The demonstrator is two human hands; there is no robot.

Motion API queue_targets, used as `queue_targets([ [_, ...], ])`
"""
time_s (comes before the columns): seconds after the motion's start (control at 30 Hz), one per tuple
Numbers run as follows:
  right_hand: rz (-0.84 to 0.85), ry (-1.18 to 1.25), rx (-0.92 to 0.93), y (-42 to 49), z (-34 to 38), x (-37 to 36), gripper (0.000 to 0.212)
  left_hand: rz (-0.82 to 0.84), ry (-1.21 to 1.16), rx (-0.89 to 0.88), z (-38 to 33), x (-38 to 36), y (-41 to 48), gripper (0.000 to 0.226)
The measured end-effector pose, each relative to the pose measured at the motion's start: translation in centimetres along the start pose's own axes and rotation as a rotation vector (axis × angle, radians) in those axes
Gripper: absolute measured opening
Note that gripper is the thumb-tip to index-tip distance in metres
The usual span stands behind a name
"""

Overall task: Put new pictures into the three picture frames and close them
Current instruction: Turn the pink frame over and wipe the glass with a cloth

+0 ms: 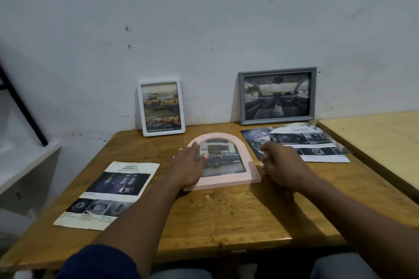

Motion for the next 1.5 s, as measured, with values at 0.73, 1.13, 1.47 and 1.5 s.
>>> queue_targets([
  [0.73,0.255,-0.139,0.49,11.2,7.2,-13.3,0.051,-0.067,-0.071,-0.035,2.5,-0.7,3.0,0.078],
  [1.13,0.169,-0.334,0.18,8.2,5.4,-11.7,0.077,-0.088,-0.014,0.027,1.7,-0.1,2.6,0.074],
  [1.47,0.384,0.004,0.348,9.0,7.1,-11.0,0.057,-0.086,-0.043,0.024,1.4,0.3,1.9,0.069],
  [1.5,0.397,-0.045,0.353,9.1,6.3,-10.3,0.056,-0.084,-0.048,0.025,1.5,0.2,2.0,0.071],
])
Point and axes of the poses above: each hand's wrist, its own y-axis towards the middle knuckle, its own x-axis out of the back of the hand, z = x × y, the point moved 3 cm from there along y, towards the middle knuckle, and after that the axes turned 2 degrees about -z, right-handed, at the moved point
